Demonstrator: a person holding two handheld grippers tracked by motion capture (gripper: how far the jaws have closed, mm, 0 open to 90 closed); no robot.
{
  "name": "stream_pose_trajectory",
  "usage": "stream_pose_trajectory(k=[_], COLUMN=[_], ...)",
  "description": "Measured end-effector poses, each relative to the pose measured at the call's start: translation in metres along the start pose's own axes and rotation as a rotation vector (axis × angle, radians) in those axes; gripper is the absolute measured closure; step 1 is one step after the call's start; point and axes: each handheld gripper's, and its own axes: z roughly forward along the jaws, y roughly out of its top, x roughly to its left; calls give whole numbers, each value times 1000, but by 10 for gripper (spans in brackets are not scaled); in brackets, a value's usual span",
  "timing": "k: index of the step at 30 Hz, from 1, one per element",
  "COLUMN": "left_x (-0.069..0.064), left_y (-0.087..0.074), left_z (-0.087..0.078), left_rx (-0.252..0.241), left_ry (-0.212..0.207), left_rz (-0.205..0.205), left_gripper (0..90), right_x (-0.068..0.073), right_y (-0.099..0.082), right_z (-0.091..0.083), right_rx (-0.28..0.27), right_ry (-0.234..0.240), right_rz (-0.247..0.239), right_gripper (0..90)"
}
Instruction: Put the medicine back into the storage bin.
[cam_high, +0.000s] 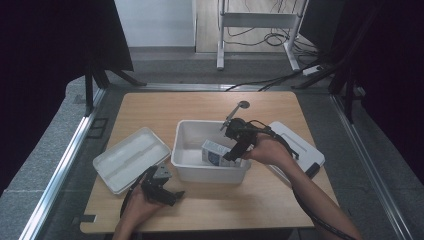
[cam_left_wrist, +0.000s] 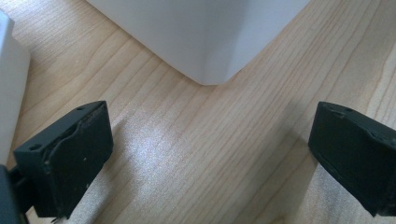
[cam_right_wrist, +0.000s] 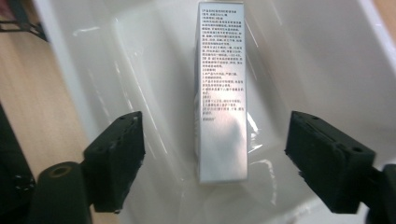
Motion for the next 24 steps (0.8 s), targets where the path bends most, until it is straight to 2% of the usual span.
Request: stream_pose_trajectory(k=[3,5,7,8,13,15,16,19,24], left_x=[0,0,0,0,0,0,0,0,0], left_y=[0,0,0,0,0,0,0,0,0], left_z=[0,0,0,0,0,0,0,0,0], left_rx=[4,0,0,0,-4,-4,-4,-4,-5], left_ry=[0,0,0,0,-1,-1,-1,-1,-1], left_rz=[6,2,1,1,2,2,2,1,1], left_gripper=[0,0,0,1,9,9,9,9,8], right_x=[4,7,8,10,12,13,14,15,22], right_y=[-11,-26,-30,-41,-72,-78,-91,-99,-121], right_z=[-11,-20,-22,-25,-32,-32,-31,-28,-8], right_rx=[-38,-65,-70,-84,-150,-161,-177,-186,-239], right_ry=[-1,-10,-13,-20,-29,-30,-48,-64,-86], right_rz=[6,15,14,24,69,77,95,103,119], right_gripper=[149,131,128,125,94,86,78,75,75])
